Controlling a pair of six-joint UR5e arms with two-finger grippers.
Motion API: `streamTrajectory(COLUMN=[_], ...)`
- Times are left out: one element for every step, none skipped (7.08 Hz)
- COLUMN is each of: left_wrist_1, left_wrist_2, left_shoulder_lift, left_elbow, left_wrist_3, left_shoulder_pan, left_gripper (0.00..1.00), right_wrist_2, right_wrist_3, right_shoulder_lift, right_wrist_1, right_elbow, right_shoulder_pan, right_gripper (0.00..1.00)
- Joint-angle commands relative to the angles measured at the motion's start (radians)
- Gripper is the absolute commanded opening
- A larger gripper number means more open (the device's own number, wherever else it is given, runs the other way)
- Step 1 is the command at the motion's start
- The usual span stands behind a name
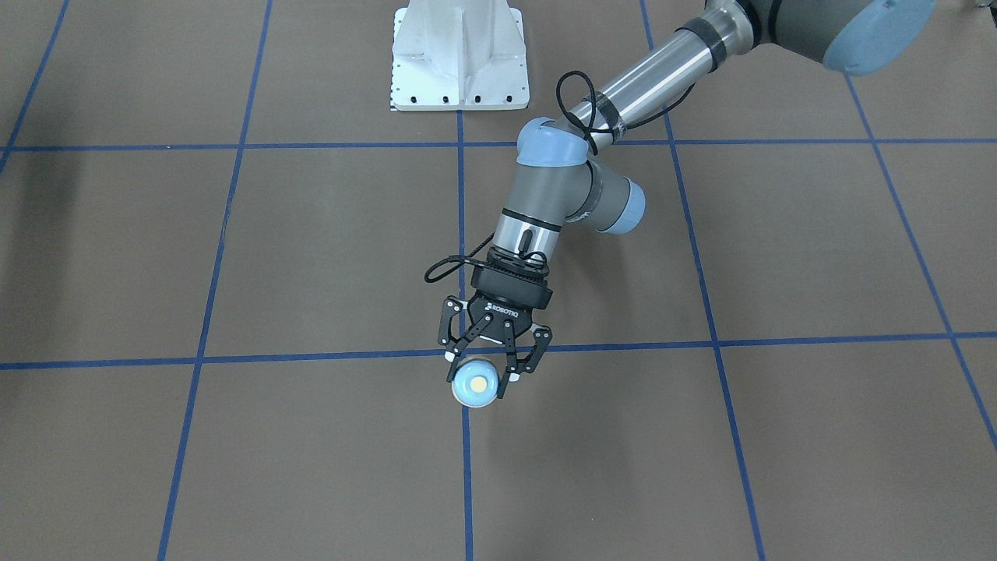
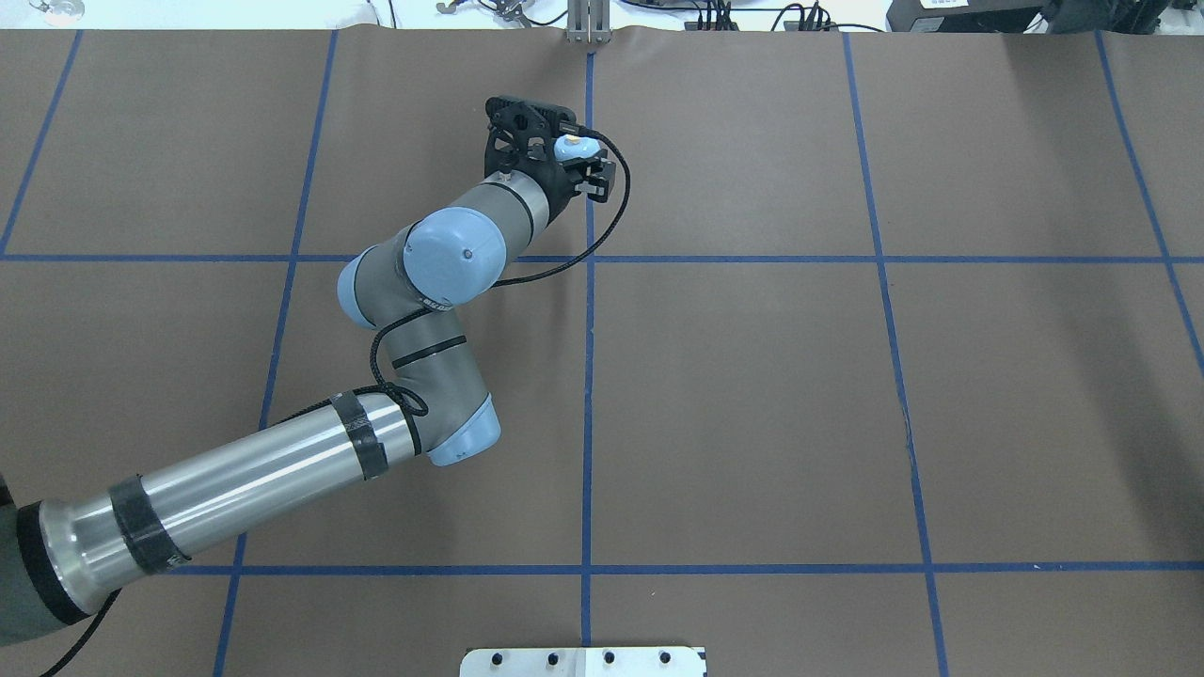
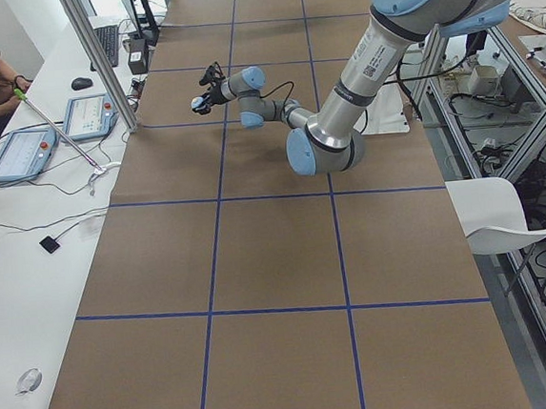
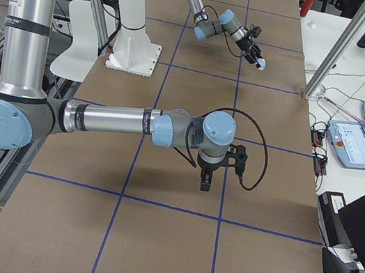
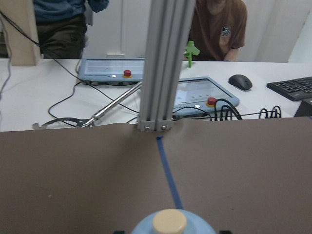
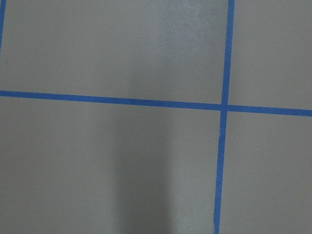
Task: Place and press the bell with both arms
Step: 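Lower the held bell with the left gripper onto the table centre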
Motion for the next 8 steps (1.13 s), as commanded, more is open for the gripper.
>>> streamTrajectory(left_wrist_1=[-0.105, -0.151, -0.181, -0.211, -0.213, -0.215, -0.221, -0.222], left_wrist_2=[-0.093, -0.092, -0.084, -0.063, -0.06, -0.069, -0.099, -0.121], left_shoulder_lift=[-0.017, -0.017, -0.015, -0.01, -0.01, -0.007, 0.028, 0.081], left_elbow=[0.079, 0.111, 0.122, 0.127, 0.125, 0.112, 0.064, -0.017], left_wrist_3=[0.192, 0.216, 0.218, 0.218, 0.218, 0.218, 0.219, 0.218], left_shoulder_pan=[0.005, 0.031, 0.064, 0.104, 0.123, 0.123, 0.122, 0.122], left_gripper=[0.0, 0.0, 0.0, 0.0, 0.0, 0.0, 0.0, 0.0], right_wrist_2=[0.001, -0.001, -0.001, -0.001, -0.001, -0.002, -0.004, -0.007], right_wrist_3=[0.002, 0.002, 0.002, 0.002, 0.002, 0.0, 0.0, 0.0], right_shoulder_lift=[0.004, 0.004, 0.004, 0.005, 0.005, 0.005, 0.004, 0.004], right_wrist_1=[0.0, -0.001, -0.001, 0.0, -0.001, -0.001, -0.001, -0.001], right_elbow=[-0.004, -0.004, -0.006, -0.006, -0.004, -0.004, -0.004, -0.006], right_shoulder_pan=[0.0, 0.0, 0.001, 0.0, 0.001, 0.0, 0.001, 0.001], right_gripper=[1.0, 1.0, 1.0, 1.0, 1.0, 1.0, 1.0, 1.0])
